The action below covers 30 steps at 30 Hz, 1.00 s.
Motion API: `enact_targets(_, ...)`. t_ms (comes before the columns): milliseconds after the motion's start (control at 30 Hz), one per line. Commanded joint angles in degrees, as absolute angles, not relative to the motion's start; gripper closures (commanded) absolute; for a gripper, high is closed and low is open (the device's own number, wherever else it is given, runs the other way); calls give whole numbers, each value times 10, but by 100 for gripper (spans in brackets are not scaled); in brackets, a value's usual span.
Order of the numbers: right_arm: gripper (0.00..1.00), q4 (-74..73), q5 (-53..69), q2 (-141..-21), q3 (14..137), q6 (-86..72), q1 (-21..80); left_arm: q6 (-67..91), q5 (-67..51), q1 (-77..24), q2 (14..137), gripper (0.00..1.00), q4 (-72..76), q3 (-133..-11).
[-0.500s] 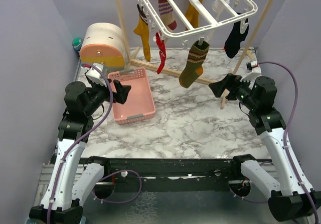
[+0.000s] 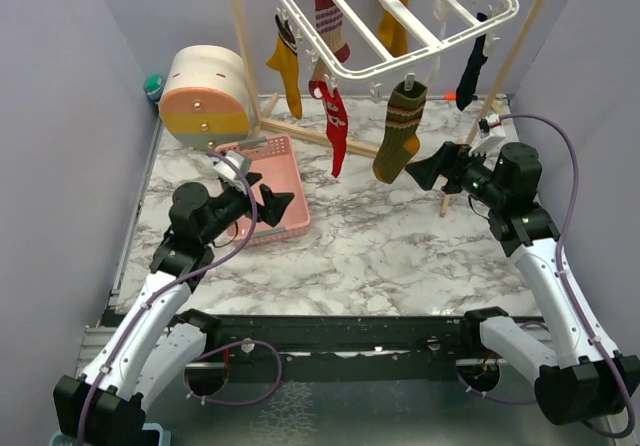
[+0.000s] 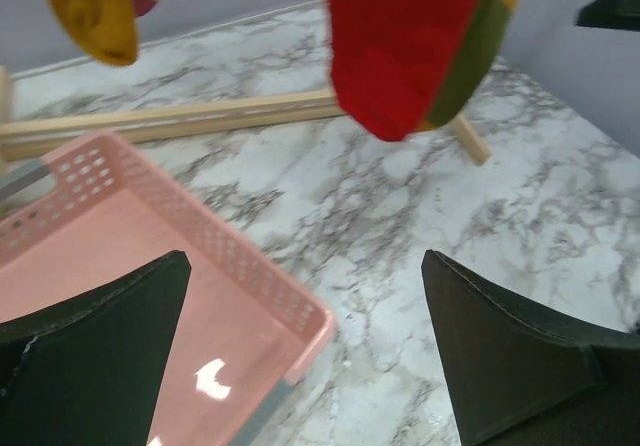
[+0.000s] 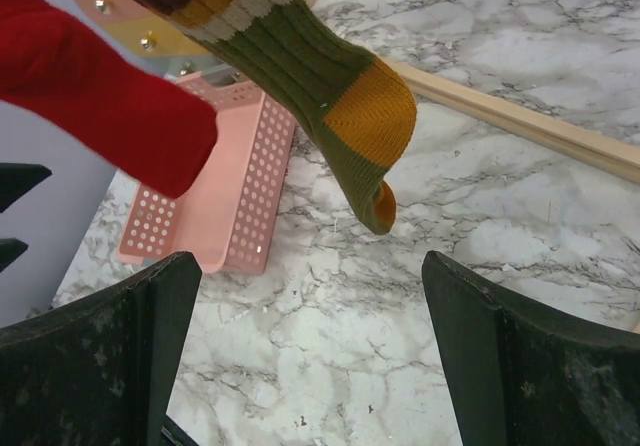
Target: Remove the socks clipped to the hanger
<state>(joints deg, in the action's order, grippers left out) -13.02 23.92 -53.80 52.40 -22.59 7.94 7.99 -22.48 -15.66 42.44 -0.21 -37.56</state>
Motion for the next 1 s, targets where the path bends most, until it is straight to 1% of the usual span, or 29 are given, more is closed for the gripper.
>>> enact_targets(0,0,-106,266,-542,525,-238,83,82,-161,-265,454,1,133,-364)
enact_targets(167,0,-94,271,-543,511,-249,83,26,-2,-411,538,1,215,-365)
enact_targets(333,0,-115,256,-535,522,-232,83,60,173,-467,636,1,238,-436)
enact_targets(367,0,-119,252,-532,522,-226,83,47,184,-474,645,1,233,-450)
enact_targets(467,0,-125,244,-529,518,-215,83,16,149,-478,656,1,211,-482)
enact_targets(567,0,-118,247,-533,512,-217,83,3,104,-476,661,1,137,-527)
enact_targets(633,0,-113,250,-536,511,-222,83,3,129,-475,668,1,122,-538)
enact_targets(733,0,-102,257,-540,507,-227,83,-6,187,-475,668,1,147,-517)
enact_targets(900,0,-103,264,-544,507,-223,83,-14,191,-475,682,1,196,-488)
enact_targets(967,0,-103,263,-543,504,-224,83,-3,219,-475,698,1,231,-475)
